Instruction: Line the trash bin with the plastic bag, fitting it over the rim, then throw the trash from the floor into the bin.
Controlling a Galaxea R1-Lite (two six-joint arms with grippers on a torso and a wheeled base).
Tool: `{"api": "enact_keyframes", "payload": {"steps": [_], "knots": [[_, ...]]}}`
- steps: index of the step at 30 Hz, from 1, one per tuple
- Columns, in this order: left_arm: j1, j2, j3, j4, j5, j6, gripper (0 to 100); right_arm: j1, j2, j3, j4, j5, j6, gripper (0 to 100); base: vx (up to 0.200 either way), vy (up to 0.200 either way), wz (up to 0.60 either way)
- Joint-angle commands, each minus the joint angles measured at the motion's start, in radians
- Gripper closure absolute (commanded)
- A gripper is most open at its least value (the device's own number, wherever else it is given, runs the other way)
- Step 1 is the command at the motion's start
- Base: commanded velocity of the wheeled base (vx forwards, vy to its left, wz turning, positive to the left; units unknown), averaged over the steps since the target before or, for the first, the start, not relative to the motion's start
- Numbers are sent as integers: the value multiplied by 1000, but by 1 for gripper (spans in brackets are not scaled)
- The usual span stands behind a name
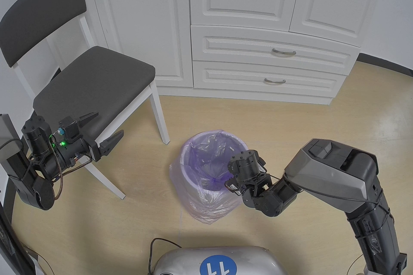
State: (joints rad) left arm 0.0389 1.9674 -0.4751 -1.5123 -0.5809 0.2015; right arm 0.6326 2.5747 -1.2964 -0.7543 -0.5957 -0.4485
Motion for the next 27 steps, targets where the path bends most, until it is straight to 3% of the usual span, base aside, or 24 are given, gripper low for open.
{"api": "enact_keyframes", "payload": {"steps": [1,16,27], "knots": [[-5,2,1,0,-1,1,0,-7,-60,62,0,-1,-9,0,0,0,0],[-7,1,6,-2,-1,3,0,26,-140,243,6,10,-13,0,0,0,0],[-7,4,4,-2,-1,3,0,27,-94,239,0,13,-4,0,0,0,0]]}}
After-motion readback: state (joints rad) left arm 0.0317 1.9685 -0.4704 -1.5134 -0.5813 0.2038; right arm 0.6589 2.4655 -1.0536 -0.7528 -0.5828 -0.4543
